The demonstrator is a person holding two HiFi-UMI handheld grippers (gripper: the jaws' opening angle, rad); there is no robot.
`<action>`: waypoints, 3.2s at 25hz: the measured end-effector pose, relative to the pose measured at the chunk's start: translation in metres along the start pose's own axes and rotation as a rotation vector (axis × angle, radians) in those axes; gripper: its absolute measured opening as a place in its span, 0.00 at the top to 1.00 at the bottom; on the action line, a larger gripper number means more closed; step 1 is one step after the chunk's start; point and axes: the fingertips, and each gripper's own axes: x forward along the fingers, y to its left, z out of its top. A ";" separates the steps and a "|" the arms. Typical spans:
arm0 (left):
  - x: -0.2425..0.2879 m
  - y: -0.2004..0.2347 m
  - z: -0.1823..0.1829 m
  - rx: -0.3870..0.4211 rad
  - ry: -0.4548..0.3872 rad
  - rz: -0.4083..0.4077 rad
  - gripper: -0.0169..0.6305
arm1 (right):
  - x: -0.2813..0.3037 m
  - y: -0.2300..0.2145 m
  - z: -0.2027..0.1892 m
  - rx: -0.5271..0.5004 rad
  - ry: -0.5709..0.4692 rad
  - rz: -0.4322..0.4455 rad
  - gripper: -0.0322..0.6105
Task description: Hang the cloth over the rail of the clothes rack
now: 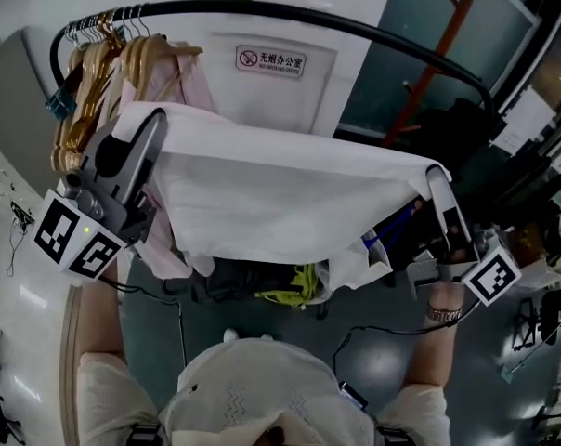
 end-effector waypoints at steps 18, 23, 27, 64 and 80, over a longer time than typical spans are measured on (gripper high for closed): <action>0.089 0.048 0.066 0.271 0.078 -0.020 0.94 | 0.078 -0.003 0.115 -0.243 -0.023 -0.079 0.92; 0.129 0.077 0.092 0.374 0.118 -0.003 0.94 | 0.122 -0.006 0.157 -0.337 0.002 -0.092 0.92; 0.154 0.100 0.103 0.453 0.161 0.011 0.94 | 0.150 -0.010 0.177 -0.401 0.036 -0.124 0.92; 0.287 0.196 -0.002 1.078 0.641 -0.053 0.94 | 0.272 -0.142 0.178 -0.612 0.453 -0.152 0.91; 0.310 0.170 -0.021 1.032 0.720 -0.126 0.94 | 0.221 -0.168 0.185 -0.585 0.595 -0.187 0.82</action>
